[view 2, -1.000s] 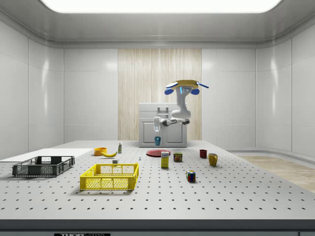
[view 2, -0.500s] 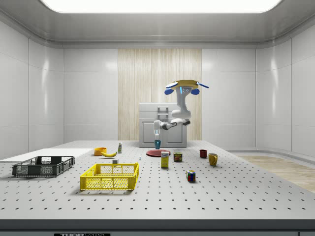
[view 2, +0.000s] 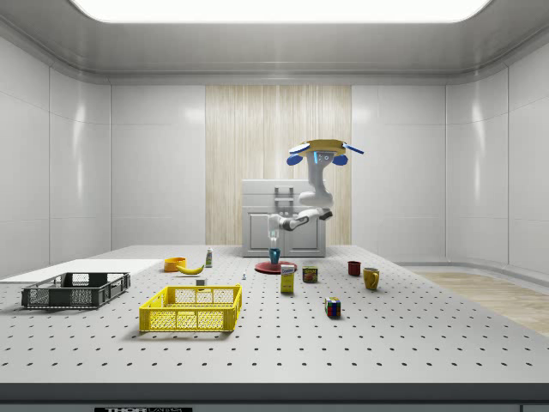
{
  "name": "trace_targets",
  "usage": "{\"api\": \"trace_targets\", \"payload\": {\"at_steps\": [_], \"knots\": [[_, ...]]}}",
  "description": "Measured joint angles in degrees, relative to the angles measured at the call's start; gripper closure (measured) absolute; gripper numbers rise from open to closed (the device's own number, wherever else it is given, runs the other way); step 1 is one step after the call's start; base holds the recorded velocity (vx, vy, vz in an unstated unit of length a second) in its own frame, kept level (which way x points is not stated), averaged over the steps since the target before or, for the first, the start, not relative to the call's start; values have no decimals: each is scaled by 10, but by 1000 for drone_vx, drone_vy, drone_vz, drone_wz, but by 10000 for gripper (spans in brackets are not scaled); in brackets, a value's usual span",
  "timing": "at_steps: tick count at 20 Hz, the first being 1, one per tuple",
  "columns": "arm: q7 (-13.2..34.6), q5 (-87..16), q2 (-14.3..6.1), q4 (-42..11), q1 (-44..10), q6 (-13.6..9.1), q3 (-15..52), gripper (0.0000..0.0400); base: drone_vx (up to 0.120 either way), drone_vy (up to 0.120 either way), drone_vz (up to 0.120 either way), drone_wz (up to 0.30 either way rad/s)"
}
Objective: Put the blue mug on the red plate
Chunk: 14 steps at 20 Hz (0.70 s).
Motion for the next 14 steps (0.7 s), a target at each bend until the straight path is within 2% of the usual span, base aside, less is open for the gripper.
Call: {"api": "trace_targets", "payload": {"at_steps": [2,3,5,8,11,14], "knots": [[1,-7,3,7,-2,4,-7,300,0,0,0,0],[1,-9,4,9,-2,5,-10,276,0,0,0,0],[2,-13,7,13,-3,7,-14,167,0,0,0,0],[2,-10,6,10,0,4,-10,79,0,0,0,0],[2,0,3,0,5,-4,2,37,0,0,0,0],[2,11,0,-9,10,-11,13,18,0,0,0,0]]}}
